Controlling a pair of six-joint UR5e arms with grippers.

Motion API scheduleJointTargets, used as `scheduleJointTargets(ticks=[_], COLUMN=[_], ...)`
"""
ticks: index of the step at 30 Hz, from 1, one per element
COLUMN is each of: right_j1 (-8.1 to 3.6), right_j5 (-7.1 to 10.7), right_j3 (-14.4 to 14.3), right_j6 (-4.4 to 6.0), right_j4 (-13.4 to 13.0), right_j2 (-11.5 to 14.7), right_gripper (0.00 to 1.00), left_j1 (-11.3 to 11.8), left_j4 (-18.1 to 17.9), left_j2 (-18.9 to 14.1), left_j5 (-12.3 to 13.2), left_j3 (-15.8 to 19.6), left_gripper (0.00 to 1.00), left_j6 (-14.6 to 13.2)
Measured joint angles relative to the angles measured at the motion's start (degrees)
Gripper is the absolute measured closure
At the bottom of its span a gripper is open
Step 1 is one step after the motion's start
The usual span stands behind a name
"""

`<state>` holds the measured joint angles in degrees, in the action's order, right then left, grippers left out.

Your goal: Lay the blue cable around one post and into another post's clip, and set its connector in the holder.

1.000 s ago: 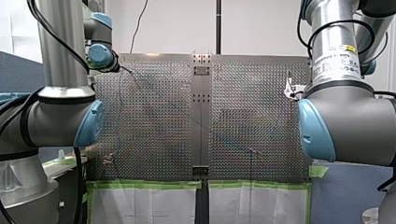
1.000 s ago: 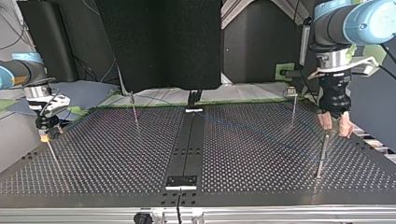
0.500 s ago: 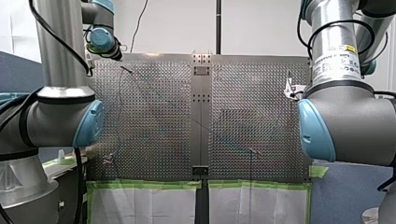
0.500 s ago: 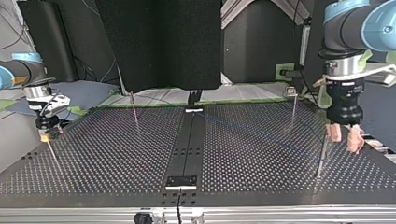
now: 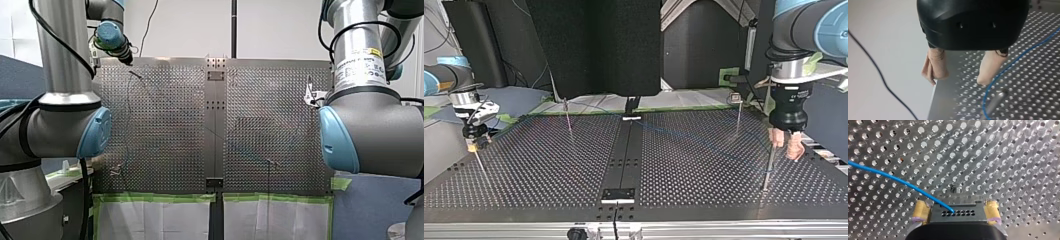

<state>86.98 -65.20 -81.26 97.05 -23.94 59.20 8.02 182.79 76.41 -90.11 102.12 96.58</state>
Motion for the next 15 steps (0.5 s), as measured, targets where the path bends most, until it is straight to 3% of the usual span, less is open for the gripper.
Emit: scheduleJointTargets(ticks=[15], right_j1=[0.08], right_j5=[-0.01], right_j3=[0.0], right_j6=[0.08], right_j4=[0.0], right_j2=[0.0], right_gripper=[0.00], left_j1=[-0.6], left_j4=[7.9], left_j2=[0.0], left_j5=[-0.7], left_j3=[0.0], left_gripper=[0.13], left_j6=[-8.9])
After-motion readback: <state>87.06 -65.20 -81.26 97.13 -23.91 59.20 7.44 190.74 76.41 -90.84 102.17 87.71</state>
